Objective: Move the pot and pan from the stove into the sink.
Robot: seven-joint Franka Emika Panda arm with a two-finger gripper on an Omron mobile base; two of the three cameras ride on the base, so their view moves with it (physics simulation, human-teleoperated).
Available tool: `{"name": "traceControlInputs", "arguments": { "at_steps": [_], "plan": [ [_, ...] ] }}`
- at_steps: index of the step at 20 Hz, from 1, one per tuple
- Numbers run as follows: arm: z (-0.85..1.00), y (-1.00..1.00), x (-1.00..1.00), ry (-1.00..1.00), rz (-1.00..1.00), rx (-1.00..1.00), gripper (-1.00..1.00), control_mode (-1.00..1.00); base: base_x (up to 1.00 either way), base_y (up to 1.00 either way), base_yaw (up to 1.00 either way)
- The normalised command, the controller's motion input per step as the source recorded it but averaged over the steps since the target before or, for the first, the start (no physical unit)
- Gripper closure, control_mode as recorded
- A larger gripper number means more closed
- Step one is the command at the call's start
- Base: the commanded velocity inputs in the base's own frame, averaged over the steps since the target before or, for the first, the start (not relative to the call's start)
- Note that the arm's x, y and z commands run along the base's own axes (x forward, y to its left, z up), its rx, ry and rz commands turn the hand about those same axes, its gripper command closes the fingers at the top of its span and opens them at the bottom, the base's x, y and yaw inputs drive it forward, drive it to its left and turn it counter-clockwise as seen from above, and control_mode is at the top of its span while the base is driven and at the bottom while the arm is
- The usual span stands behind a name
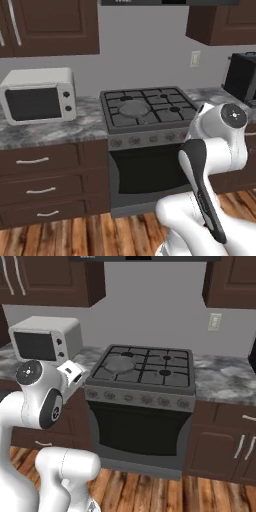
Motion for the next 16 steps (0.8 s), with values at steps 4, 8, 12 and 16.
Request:
{"name": "traceControlInputs", "arguments": {
  "at_steps": [4, 8, 12, 16],
  "plan": [
    [0.00, 0.00, 0.00, 0.00, 0.00, 0.00, -1.00, 1.00, 0.00, 0.04, 0.00],
    [0.00, 0.00, 0.00, 0.00, 0.00, 0.00, -1.00, 1.00, 0.31, 0.01, 0.00],
    [0.00, 0.00, 0.00, 0.00, 0.00, 0.00, -1.00, 1.00, 0.66, 0.08, 0.00],
    [0.00, 0.00, 0.00, 0.00, 0.00, 0.00, -1.00, 1.00, 0.74, 0.16, 0.00]
  ]
}}
